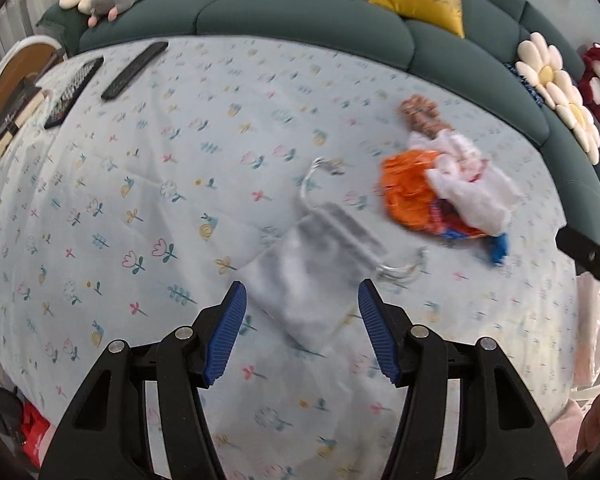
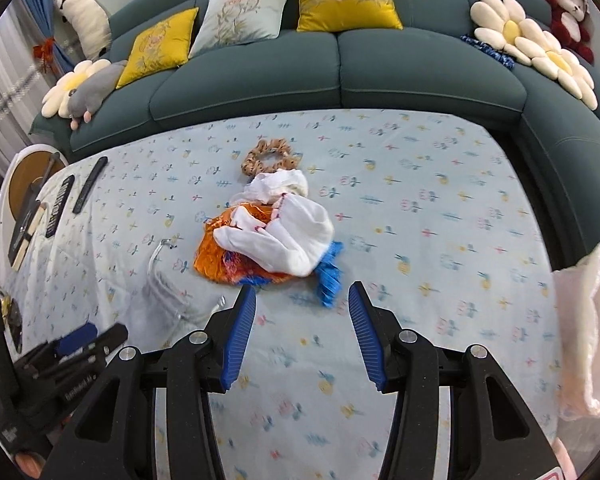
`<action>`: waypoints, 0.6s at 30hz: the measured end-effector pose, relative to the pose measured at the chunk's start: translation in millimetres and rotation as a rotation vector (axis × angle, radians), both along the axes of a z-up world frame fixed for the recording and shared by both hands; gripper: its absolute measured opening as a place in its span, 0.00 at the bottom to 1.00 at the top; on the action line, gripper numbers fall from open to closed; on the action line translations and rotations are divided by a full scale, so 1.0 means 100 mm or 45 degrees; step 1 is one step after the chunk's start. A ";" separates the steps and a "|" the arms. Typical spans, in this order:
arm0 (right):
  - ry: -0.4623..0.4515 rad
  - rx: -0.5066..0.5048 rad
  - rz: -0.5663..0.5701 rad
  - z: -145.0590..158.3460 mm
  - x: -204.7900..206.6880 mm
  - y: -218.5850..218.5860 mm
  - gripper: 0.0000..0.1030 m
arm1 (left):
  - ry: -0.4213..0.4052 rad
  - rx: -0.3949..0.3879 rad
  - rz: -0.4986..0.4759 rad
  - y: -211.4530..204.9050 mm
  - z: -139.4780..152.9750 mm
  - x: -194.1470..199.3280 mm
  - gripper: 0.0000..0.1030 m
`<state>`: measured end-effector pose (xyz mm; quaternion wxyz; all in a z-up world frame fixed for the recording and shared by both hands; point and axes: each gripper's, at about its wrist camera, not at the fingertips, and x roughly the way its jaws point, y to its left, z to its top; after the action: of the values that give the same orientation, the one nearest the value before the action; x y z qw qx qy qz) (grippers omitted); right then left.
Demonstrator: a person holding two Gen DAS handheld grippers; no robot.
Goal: Collect trash
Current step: 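Grasp the grey drawstring pouch with the left tool while the right tool grasps the white tissue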
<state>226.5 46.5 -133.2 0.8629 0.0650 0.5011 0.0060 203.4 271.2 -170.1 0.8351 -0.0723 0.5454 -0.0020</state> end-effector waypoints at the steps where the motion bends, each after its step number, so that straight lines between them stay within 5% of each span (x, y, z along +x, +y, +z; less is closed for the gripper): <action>1: 0.008 -0.005 0.006 -0.05 0.07 0.04 0.46 | 0.014 -0.006 0.008 0.03 -0.04 0.03 0.54; 12: 0.092 -0.016 0.032 -0.48 0.46 0.21 0.40 | 0.079 -0.036 0.038 0.11 -0.38 0.28 0.54; 14: 0.115 -0.005 0.041 -0.54 0.50 0.21 0.23 | 0.073 -0.037 0.027 0.08 -0.38 0.28 0.47; 16: 0.133 0.011 0.053 -0.59 0.50 0.21 0.08 | 0.068 -0.042 0.007 0.05 -0.37 0.28 0.22; 18: 0.131 0.018 0.064 -0.59 0.49 0.21 0.06 | 0.082 -0.079 -0.014 0.00 -0.38 0.29 0.08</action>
<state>275.5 67.1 -191.7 0.8351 0.0586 0.5462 0.0280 232.4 271.7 -207.8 0.8143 -0.0953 0.5722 -0.0213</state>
